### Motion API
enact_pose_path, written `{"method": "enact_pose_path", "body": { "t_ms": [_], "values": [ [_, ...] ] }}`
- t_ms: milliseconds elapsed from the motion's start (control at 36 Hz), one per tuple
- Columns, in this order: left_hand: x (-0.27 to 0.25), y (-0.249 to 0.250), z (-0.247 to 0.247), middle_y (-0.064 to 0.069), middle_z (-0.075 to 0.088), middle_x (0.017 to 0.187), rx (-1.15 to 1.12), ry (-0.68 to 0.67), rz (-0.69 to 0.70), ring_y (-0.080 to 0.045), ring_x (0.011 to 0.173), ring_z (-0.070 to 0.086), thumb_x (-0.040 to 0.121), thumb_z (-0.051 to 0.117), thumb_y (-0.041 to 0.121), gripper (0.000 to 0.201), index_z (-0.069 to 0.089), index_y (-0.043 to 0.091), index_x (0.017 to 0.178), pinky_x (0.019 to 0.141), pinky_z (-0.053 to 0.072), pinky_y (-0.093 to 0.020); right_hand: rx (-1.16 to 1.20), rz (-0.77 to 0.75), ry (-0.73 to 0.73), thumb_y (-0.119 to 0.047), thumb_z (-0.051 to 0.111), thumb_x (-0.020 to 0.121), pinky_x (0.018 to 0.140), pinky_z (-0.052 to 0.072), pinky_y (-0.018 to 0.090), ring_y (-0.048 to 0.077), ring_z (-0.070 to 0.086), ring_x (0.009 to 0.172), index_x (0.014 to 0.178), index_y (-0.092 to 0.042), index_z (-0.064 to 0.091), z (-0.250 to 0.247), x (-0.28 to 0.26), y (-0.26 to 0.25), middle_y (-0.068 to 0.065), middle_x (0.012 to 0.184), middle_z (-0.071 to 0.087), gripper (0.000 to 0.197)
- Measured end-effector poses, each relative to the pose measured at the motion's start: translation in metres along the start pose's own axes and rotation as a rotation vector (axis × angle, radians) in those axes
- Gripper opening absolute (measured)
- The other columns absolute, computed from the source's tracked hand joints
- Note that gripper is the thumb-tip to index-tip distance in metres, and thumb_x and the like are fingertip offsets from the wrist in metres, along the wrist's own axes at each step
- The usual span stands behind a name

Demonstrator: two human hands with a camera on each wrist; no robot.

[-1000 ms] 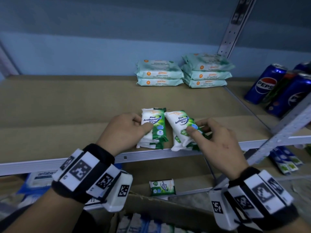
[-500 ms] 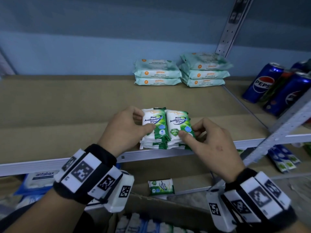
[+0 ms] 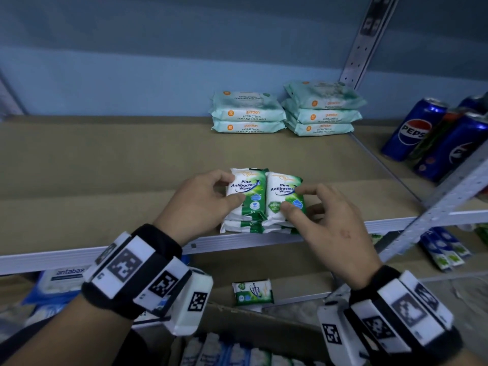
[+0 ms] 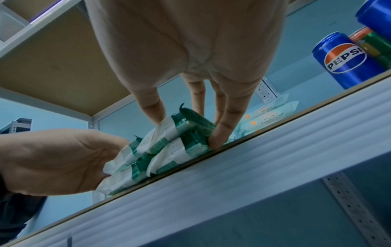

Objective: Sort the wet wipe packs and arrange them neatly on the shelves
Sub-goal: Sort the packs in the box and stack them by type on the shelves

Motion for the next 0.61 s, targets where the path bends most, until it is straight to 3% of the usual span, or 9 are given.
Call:
{"method": "enact_pose_path", "body": {
  "t_ms": [167,306,417,472,528,611],
  "values": [
    [-0.001,-0.004,-0.002,0.011,0.075,0.086,-0.029,0.012,-0.027,-0.004,0.072,0.071,0.08,0.079,0.029,0.033,0.063,0.027,0.108,0.069,0.051,-0.023,-0.029,-0.039,-0.038,-0.048,0.069,0.081,0.069,0.04,0.011,-0.001,0.055,0.081,0.108,-0.029,0.064,0.005,-0.001,-0.003,-0.013,0.105,0.057,0.034],
    [0.001,-0.007,-0.006,0.009,0.074,0.091,-0.004,0.046,-0.03,-0.01,0.08,0.071,0.073,0.083,0.034,0.037,0.063,0.028,0.104,0.077,0.055,-0.03,-0.068,-0.059,-0.06,-0.051,0.064,0.082,0.072,0.037,0.008,0.001,0.054,0.086,0.112,-0.026,0.065,0.008,-0.001,-0.004,-0.012,0.109,0.056,0.039],
    [-0.001,-0.001,-0.008,0.008,0.071,0.1,0.018,0.055,0.013,-0.004,0.081,0.07,0.074,0.083,0.031,0.038,0.064,0.027,0.107,0.074,0.053,-0.023,-0.056,-0.055,-0.07,-0.049,0.067,0.083,0.069,0.038,0.004,-0.002,0.055,0.085,0.113,-0.027,0.064,0.006,-0.001,-0.005,-0.014,0.109,0.052,0.038],
    [-0.006,0.012,-0.013,0.009,0.06,0.112,0.071,0.105,0.107,0.0,0.087,0.067,0.074,0.083,0.027,0.036,0.066,0.027,0.106,0.075,0.052,-0.015,-0.076,-0.08,-0.055,-0.049,0.067,0.084,0.071,0.037,0.005,-0.001,0.053,0.088,0.115,-0.027,0.062,0.004,-0.003,-0.009,-0.015,0.109,0.05,0.038],
    [-0.013,0.026,-0.019,0.009,0.056,0.111,0.083,0.166,0.228,-0.002,0.092,0.064,0.075,0.082,0.023,0.03,0.069,0.027,0.102,0.083,0.055,-0.024,-0.142,-0.149,-0.045,-0.047,0.066,0.087,0.074,0.036,0.009,0.002,0.051,0.094,0.117,-0.026,0.06,0.004,-0.006,-0.017,-0.012,0.109,0.049,0.038],
    [-0.021,0.037,-0.02,0.007,0.058,0.102,0.121,0.175,0.304,-0.005,0.092,0.063,0.079,0.078,0.026,0.021,0.072,0.025,0.099,0.085,0.056,-0.032,-0.249,-0.279,-0.056,-0.045,0.06,0.091,0.083,0.04,0.024,0.012,0.05,0.1,0.114,-0.021,0.062,0.009,-0.01,-0.03,-0.007,0.108,0.051,0.033]
  ]
}}
Point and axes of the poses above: each hand's wrist, its own x-axis towards the middle knuckle, its own z-axis out of the palm, y = z × x, the point moved 10 cm from there along x, towards the middle knuckle
